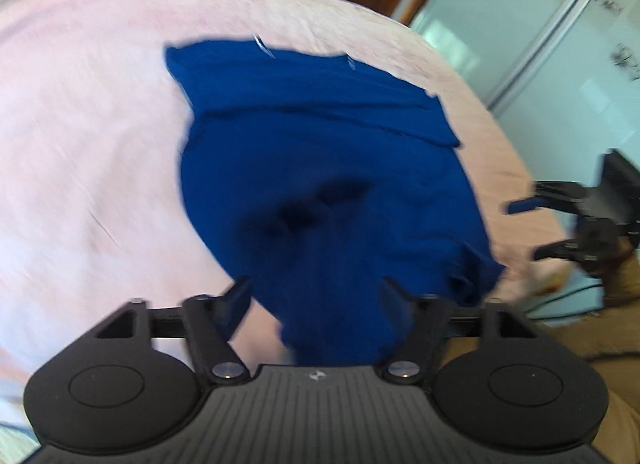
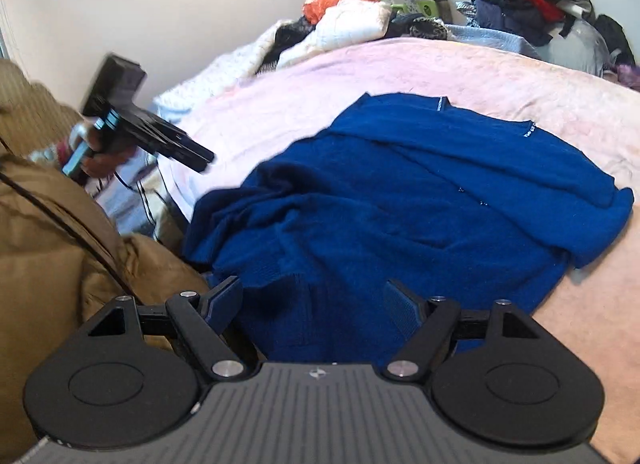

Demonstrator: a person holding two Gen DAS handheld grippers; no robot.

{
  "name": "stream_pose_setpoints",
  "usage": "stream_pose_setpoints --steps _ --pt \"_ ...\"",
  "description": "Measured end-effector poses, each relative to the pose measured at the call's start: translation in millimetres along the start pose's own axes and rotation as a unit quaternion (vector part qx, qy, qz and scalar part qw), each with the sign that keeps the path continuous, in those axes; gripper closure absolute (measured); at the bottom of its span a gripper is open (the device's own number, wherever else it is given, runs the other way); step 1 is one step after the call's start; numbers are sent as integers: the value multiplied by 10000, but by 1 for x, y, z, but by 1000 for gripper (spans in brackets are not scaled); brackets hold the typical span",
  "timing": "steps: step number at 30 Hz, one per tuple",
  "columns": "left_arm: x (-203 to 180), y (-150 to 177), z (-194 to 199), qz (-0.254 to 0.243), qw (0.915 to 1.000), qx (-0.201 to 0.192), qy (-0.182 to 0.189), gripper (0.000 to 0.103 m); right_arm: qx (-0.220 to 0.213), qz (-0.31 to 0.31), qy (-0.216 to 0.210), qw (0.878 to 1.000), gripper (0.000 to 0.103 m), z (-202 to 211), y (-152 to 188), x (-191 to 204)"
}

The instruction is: Fold small clothes

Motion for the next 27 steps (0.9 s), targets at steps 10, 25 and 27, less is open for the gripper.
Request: stream_pose_setpoints --steps 10,25,27 --pt "0 34 -58 678 9942 650 531 28 657 -208 -636 9956 39 -58 13 7" --pt "2 32 -61 1025 9912 738 392 90 611 27 -460 9971 87 -69 9 20" --pt "-5 21 -49 913 9933 513 483 90 417 -137 -320 9985 88 -63 5 12"
Point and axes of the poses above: each gripper's, at about its wrist camera, not at the fingertips, and z roughly against the way its jaws point, x to its left, y to its underside, the point moved 9 cm from there along -z, roughly the way its jaws point, and after that the axes turned 5 degrees about x, right-handed, at the moved point
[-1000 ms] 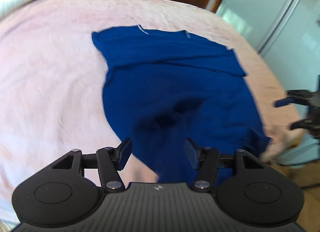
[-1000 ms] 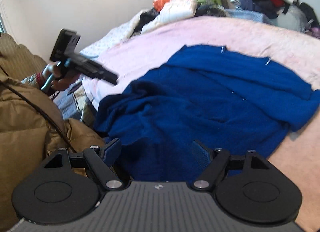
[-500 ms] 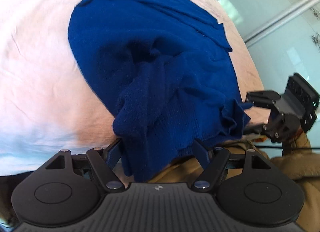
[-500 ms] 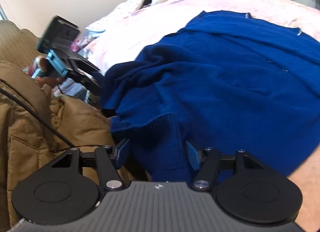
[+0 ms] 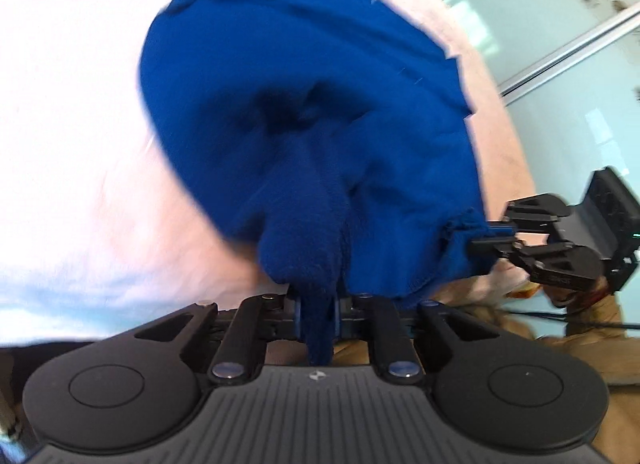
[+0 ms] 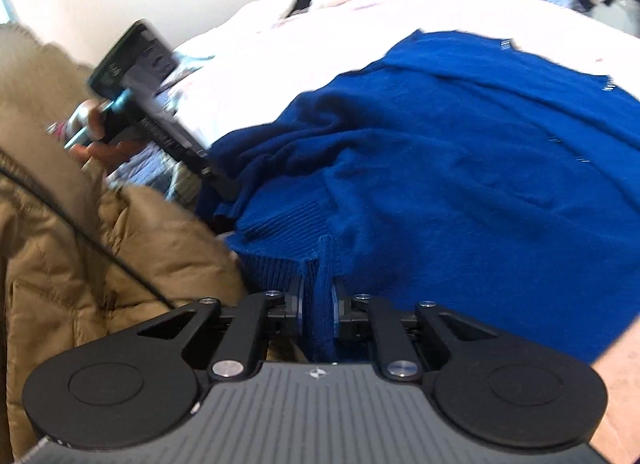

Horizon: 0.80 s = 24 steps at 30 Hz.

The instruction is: Fold small clothes

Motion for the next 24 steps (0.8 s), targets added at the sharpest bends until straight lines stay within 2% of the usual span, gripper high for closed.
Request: stream_pose_setpoints --steps 4,10,15,20,24 --pt "-14 -28 30 -157 9982 -580 61 91 -571 -471 343 9967 88 19 -9 -23" --pt "-21 -79 52 -276 9918 -1245 -79 93 -1364 -1110 722 9818 88 49 -17 -55" --pt "-23 -120 41 -286 9861 -1608 -309 93 -1786 -1534 977 9670 88 58 -23 -85" --pt "-29 -156 23 -106 9788 -1965 -561 93 -2022 -1845 1318 9527 88 62 -29 -116" --pt "-27 -174 7 144 9698 -2118 -1198 93 -2160 -2078 1548 9414 88 55 -34 -138"
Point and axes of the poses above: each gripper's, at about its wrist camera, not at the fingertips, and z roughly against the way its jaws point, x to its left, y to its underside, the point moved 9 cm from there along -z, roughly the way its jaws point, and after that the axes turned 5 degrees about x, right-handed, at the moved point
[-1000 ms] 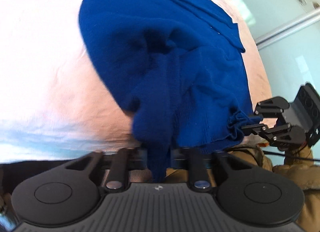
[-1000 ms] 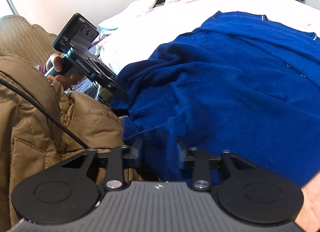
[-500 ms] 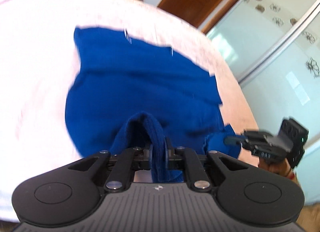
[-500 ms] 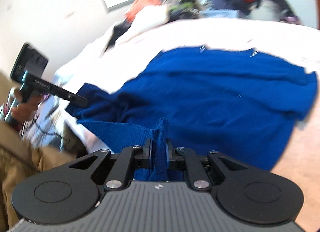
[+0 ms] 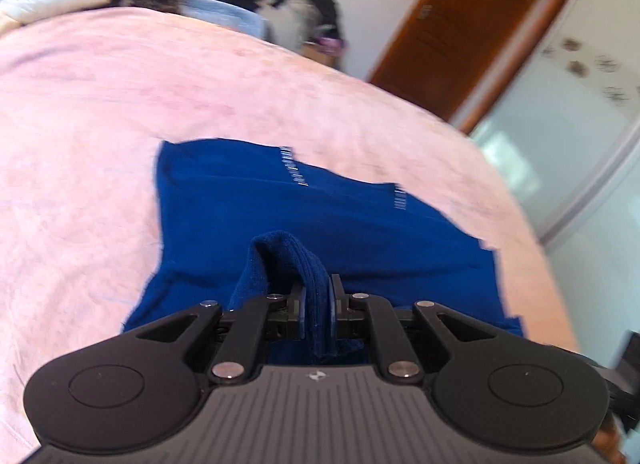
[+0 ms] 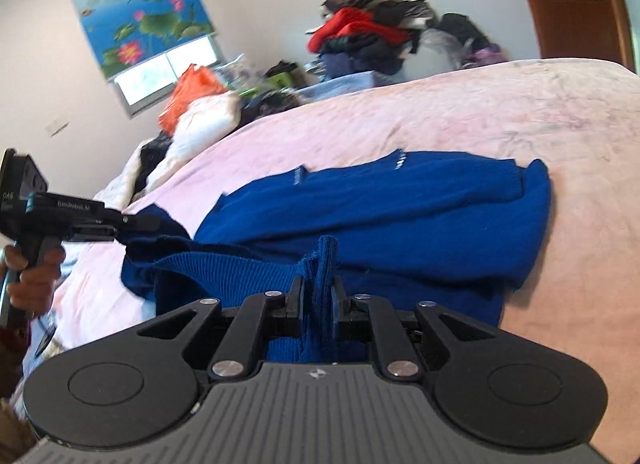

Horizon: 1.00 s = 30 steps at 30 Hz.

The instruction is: Fold small clothes

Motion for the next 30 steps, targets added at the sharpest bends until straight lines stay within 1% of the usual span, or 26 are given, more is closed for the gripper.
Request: stream_pose_setpoints --steps 3,6,8,13,17,20,24,26,28,29,30 --pt "-2 3 -13 -152 9990 -67 -423 93 -75 -61 333 9994 88 -13 -2 -3" --pt "0 9 -21 -244 9976 -66 -644 93 -169 -129 628 9978 88 -22 -1 -4" --pt "2 13 -26 -356 9960 -90 -814 93 -199 -217 747 9968 89 -26 3 -5" --pt "3 19 -32 -547 9931 -89 -1034 93 -66 -386 1008 9941 89 -35 16 -15" --pt "0 19 -31 -649 9912 -161 -1145 93 -129 -489 1072 9929 89 -30 18 -21" --pt "-3 17 -28 -739 9890 -281 -1246 93 -257 -419 1087 9929 89 -24 15 -19" --pt "-10 17 -27 -996 9835 -441 -1444 93 -299 -275 1193 9920 89 -23 11 -16" --pt "-13 19 -28 -1080 9822 -433 -1476 93 -238 -295 1188 9922 89 -26 13 -15" --pt "-14 20 -29 -1147 9810 -429 -1505 93 -144 -322 1081 9935 89 -29 17 -14" --pt "-15 21 -29 -1175 9805 -432 -1515 93 -124 -351 1008 9942 87 -30 18 -13" --pt "-15 21 -30 -1185 9804 -426 -1517 93 -114 -416 978 9943 80 -31 19 -15"
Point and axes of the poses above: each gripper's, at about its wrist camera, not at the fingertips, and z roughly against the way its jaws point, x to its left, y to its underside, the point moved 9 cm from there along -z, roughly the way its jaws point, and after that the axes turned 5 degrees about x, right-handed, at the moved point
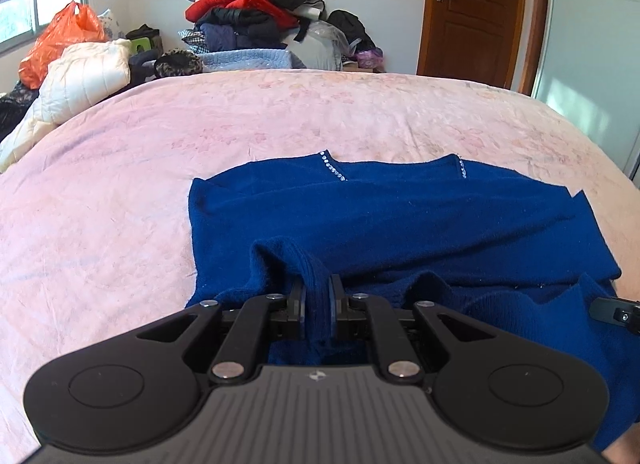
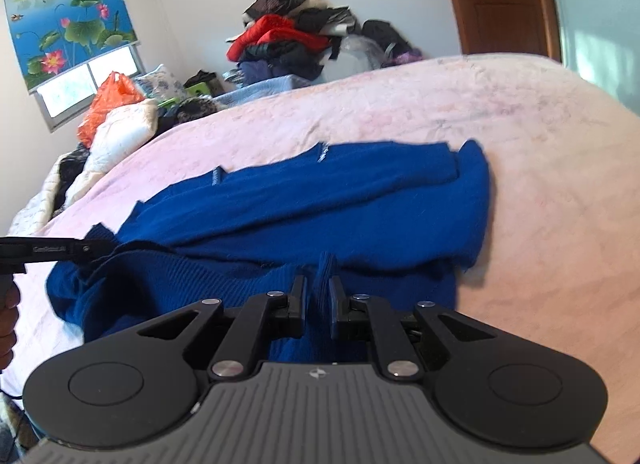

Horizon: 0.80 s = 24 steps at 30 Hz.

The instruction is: Fold small clothes

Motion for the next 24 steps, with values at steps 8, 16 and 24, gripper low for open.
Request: stream_pose_setpoints --steps 8,16,24 --pt "1 3 -5 54 10000 57 20 93 311 -51 -240 9992 51 -17 3 -2" --pt "12 -12 8 438 9983 -310 238 93 -15 132 -303 9995 95 -6 -15 10" --pt "16 -37 22 523 9954 -763 256 93 -590 388 -231 9972 95 11 -51 16"
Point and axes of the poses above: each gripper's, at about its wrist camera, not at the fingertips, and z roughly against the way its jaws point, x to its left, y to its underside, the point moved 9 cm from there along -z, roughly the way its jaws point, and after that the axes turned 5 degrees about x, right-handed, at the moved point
